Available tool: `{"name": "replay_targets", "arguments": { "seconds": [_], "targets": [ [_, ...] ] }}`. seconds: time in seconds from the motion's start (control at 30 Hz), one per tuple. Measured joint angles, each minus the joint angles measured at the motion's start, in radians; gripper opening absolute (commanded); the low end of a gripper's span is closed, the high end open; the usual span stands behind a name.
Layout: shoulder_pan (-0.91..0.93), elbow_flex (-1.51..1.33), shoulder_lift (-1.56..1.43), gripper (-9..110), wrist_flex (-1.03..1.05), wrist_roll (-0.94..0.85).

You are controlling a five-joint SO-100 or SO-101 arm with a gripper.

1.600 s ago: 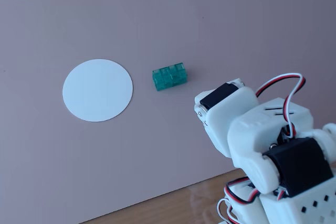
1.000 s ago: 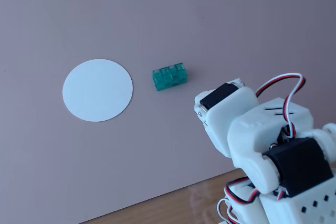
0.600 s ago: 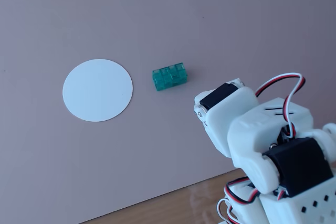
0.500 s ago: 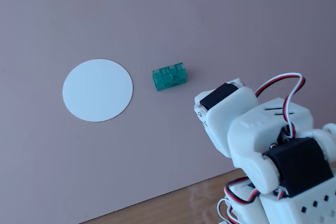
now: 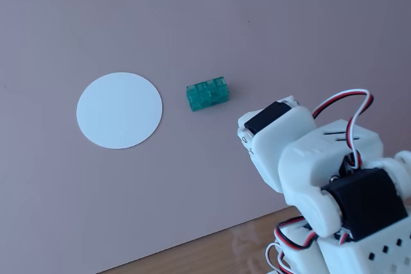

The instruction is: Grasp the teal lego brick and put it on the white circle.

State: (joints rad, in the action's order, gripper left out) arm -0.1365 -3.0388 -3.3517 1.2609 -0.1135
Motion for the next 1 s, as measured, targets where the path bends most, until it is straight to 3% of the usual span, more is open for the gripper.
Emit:
{"name": "replay_targets", "arguments": {
  "seconds": [1.0],
  "targets": [
    [-0.054,0.104,0.018,0,-0.018,0.031]
  ]
}}
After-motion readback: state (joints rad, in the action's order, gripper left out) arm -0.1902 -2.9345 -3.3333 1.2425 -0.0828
